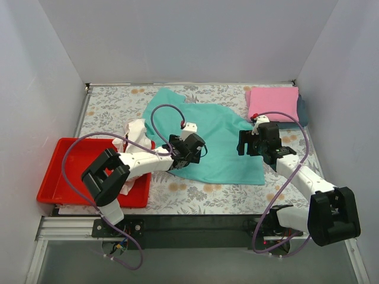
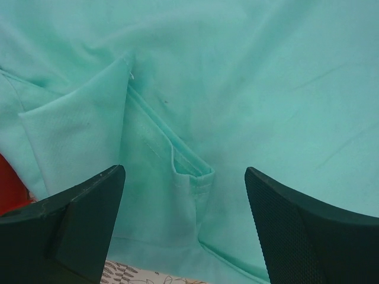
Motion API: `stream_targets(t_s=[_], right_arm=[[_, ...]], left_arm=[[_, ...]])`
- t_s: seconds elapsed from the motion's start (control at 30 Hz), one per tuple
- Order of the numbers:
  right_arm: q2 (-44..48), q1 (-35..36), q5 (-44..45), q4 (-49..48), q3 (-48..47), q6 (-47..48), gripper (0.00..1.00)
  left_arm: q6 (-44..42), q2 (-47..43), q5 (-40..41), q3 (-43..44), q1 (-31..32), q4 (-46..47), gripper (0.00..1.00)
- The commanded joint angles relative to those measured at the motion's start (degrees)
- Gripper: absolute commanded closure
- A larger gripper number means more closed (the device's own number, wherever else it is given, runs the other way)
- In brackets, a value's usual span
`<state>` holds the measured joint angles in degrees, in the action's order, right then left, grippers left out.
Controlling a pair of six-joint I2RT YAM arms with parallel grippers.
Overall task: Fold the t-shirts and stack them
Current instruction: Flatten the tshirt out
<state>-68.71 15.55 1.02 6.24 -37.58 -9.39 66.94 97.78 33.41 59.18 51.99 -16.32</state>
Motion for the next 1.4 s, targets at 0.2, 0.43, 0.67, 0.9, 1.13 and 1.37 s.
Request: stream_targets(t_s=[0.2, 0.43, 0.67, 0.9, 1.13, 1.37], right_arm=[[5.2, 0.1, -0.6, 1.6, 2.3, -3.3, 0.32], [8.9, 0.1, 6.2, 9.9, 5.1, -5.2, 0.34], [13.5, 0.1, 2.2, 9.9, 6.9, -8.7, 0.34], [16.3, 0.2, 7.0, 17.6, 7.4, -12.7, 0.33], [16.0, 0.3, 8.4, 22.5, 5.9, -15.7, 0.3], [12.1, 0.3, 6.6, 25.7, 5.9, -17.2, 0.29]], left_arm=[[0.5, 0.1, 0.7, -0.5, 1.5, -1.8, 0.37], [-0.1, 2.1, 0.5, -0.7, 1.5, -1.0, 0.43], [-1.1, 2.9, 0.2, -0.4, 1.5, 0.5, 0.54], [-1.5, 3.6, 0.1, 0.0, 1.4, 1.3, 0.85], [-1.0, 0.3, -0.9, -1.1, -2.3, 5.2, 1.0], [-2.9, -5.7, -3.0, -3.0, -6.0, 12.5, 1.0]])
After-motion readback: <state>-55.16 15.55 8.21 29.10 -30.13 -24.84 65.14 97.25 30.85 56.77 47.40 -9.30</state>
